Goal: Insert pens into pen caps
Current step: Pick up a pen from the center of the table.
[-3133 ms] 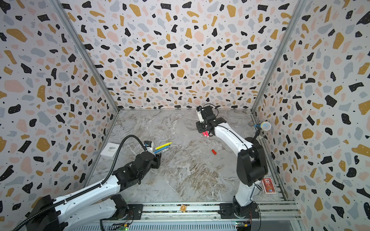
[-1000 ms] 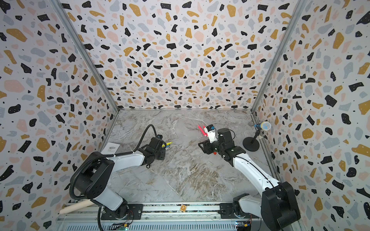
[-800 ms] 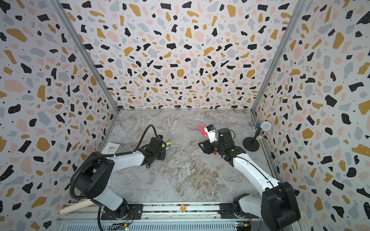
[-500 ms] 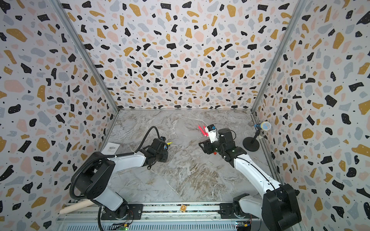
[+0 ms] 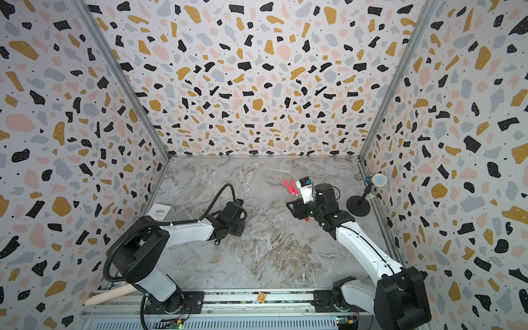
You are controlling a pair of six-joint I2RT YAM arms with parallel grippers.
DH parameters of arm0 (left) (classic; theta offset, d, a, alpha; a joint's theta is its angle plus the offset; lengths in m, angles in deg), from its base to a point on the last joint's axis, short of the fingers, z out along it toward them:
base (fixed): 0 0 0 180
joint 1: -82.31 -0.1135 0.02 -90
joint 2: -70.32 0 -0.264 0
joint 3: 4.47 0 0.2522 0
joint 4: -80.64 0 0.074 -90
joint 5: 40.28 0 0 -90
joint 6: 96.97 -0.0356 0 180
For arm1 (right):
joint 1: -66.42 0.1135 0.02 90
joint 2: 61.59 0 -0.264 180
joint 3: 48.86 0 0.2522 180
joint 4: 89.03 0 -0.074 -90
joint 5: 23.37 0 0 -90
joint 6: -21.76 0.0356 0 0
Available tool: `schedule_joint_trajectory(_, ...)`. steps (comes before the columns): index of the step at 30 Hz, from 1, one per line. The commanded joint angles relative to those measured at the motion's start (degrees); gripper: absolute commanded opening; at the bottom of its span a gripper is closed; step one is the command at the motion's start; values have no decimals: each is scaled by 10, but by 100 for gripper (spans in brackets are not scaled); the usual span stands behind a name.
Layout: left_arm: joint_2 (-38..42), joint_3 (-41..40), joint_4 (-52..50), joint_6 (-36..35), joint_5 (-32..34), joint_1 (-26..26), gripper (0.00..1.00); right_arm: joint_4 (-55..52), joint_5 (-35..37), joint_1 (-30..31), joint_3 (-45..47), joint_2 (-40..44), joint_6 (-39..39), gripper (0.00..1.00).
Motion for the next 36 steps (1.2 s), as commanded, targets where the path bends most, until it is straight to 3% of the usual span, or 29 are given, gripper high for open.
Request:
schedule_joint_trajectory(1,-15,-3,-35,-12,-13,7,10,6,5,-8,1,19,10,56)
schedule_joint_trajectory(6,94,-65,75,-12,-102,13,5,31,-51,-13,31,16,27,58)
schedule_joint_trajectory(10,225,-141,214,16,-181,15,7,164,-218,-12,109,24,94,63)
schedule_joint_trajectory(13,273,-164,260,38,-210,17,7,286,-325,10,158,2,161,67)
schedule_joint_trajectory(23,334,-212,351,99,-223,62,7,411,-305,109,135,-50,229,68)
schedule_joint_trajectory(36,344,-226,380,119,-214,107,7,463,-298,150,64,-131,266,55)
